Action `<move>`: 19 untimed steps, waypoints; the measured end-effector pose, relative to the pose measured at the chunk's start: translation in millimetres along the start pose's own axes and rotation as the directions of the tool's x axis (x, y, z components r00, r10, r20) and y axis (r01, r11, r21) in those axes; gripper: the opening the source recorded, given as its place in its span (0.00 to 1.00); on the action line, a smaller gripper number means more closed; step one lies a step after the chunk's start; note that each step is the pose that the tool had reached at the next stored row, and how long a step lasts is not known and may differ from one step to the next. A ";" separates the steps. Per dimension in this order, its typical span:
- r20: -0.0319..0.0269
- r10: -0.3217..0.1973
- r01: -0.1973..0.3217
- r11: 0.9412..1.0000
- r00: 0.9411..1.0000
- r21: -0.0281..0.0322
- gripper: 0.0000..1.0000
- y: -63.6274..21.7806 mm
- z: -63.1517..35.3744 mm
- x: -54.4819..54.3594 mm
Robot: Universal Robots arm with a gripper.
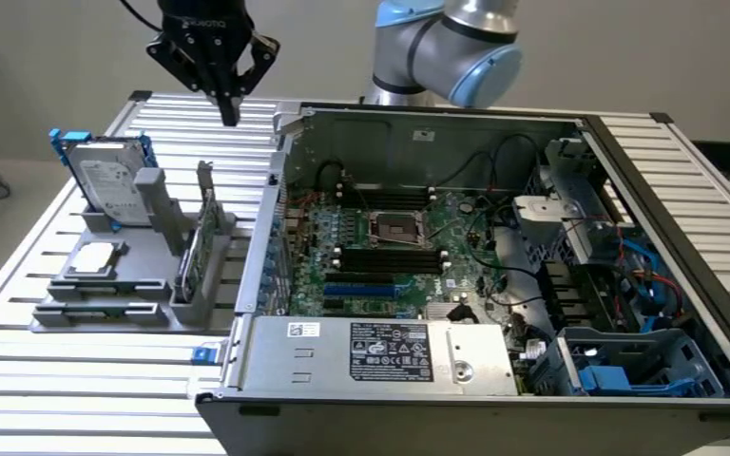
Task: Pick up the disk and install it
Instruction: 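Reach for the disk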
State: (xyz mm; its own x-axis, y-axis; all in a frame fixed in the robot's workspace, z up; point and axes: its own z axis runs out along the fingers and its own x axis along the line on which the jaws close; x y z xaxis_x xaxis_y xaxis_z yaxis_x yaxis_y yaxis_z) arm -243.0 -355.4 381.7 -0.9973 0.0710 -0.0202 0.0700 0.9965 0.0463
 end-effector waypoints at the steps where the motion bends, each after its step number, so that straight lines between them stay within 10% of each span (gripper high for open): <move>1: 0.000 0.000 0.000 1.000 1.000 0.000 0.11 1.9 0.1 4.9; 19: 0.001 0.000 0.000 1.000 1.000 0.012 0.11 20.9 2.6 88.1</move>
State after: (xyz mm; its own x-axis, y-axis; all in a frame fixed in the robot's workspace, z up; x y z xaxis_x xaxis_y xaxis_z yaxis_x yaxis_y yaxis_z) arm -329.4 -328.1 378.2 -0.9973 0.0708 -0.0209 0.0700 0.9969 0.0346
